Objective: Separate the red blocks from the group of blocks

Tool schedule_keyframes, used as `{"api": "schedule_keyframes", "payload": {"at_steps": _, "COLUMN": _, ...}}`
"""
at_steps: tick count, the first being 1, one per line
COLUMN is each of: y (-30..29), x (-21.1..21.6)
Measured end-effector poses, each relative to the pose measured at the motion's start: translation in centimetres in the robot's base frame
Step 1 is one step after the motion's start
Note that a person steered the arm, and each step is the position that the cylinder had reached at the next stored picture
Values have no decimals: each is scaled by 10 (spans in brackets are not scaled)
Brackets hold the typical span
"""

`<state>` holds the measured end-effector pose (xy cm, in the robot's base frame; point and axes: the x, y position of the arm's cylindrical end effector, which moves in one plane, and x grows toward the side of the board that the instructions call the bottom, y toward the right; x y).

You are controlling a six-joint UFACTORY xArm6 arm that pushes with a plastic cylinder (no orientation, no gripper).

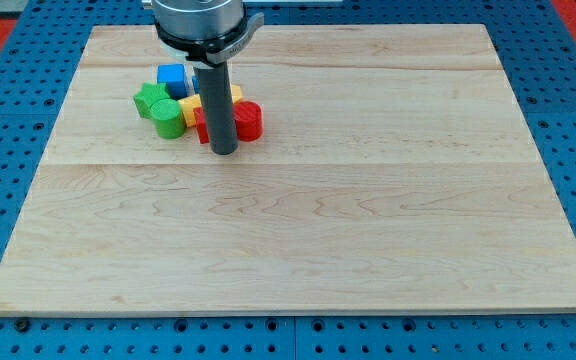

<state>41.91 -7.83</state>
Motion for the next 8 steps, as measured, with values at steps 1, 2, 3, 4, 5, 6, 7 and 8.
{"api": "schedule_keyframes", "payload": {"at_steps": 1, "y": -25, "x": 25}}
{"api": "schedule_keyframes", "payload": {"at_steps": 2, "y": -22, "x": 3}}
{"api": "schedule_keyframes", "payload": {"at_steps": 3, "y": -47, "x": -3}}
{"api": "schedule_keyframes", "payload": {"at_steps": 4, "y": -35, "x": -13}}
{"api": "schedule_keyframes", "payload": {"at_steps": 5, "y": 12, "x": -34}}
{"api": "schedule_keyframes", "payload": {"at_steps": 6, "y": 36, "x": -46}}
{"api": "schedule_keyframes", "payload": {"at_steps": 7, "y": -15, "x": -51}}
{"api": "schedule_keyframes", "payload": {"at_steps": 8, "y": -4, "x": -74}}
